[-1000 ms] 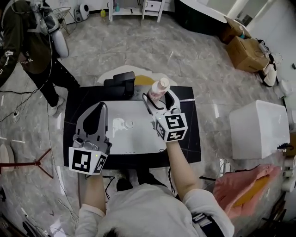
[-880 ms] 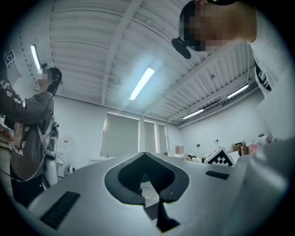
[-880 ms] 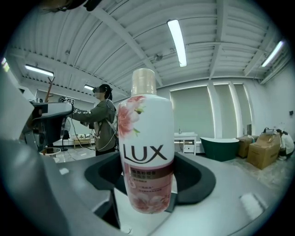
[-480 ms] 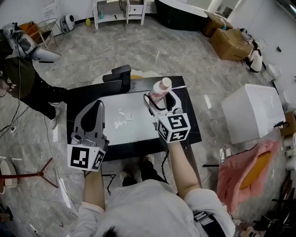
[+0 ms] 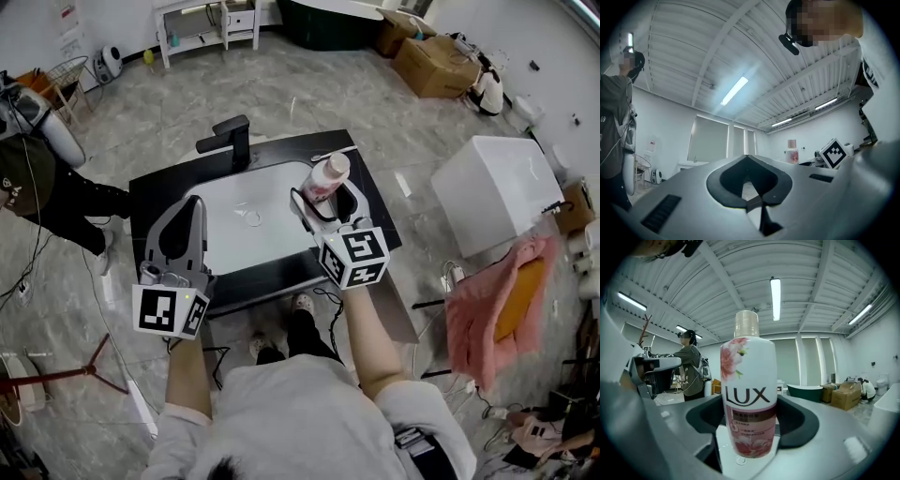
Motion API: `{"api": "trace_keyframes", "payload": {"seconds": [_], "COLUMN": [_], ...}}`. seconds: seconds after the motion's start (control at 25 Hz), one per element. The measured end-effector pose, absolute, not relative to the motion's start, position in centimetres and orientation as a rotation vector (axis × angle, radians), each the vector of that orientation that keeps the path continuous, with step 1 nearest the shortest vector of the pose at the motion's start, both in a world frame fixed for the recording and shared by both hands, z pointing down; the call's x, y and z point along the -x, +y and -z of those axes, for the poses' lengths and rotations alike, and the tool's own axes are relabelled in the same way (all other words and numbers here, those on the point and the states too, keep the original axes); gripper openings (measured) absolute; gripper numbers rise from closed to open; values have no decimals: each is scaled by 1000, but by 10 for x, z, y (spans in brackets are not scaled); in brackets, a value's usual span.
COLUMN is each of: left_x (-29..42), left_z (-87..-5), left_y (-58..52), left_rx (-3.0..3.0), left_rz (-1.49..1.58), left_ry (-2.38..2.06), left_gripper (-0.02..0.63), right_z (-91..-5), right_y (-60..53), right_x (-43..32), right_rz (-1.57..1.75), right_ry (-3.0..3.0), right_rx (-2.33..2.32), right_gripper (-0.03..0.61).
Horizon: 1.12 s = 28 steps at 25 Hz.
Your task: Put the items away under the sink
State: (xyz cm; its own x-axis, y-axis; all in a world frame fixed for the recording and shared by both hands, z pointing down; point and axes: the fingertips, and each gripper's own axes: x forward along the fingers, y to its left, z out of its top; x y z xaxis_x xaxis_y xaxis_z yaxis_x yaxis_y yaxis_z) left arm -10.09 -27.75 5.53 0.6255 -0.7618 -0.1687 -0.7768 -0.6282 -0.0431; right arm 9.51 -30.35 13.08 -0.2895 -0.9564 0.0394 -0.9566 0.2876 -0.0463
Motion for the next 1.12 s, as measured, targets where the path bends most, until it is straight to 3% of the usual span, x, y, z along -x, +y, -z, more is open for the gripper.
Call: {"api": "trace_keyframes", "payload": {"seconds": [1.12], "left_x": [42], "left_z": [-47], "left_y": [-202], "left_rx": [2734], "left_rz": [-227], "left_ry": [1263], "left_gripper": [2], "right_z": [-125], "right_y": [-194], "right_x": [-140], "right_rz": [-119], "right_ry": [-2540], "right_rx": [-1873], "right_gripper": [350]}}
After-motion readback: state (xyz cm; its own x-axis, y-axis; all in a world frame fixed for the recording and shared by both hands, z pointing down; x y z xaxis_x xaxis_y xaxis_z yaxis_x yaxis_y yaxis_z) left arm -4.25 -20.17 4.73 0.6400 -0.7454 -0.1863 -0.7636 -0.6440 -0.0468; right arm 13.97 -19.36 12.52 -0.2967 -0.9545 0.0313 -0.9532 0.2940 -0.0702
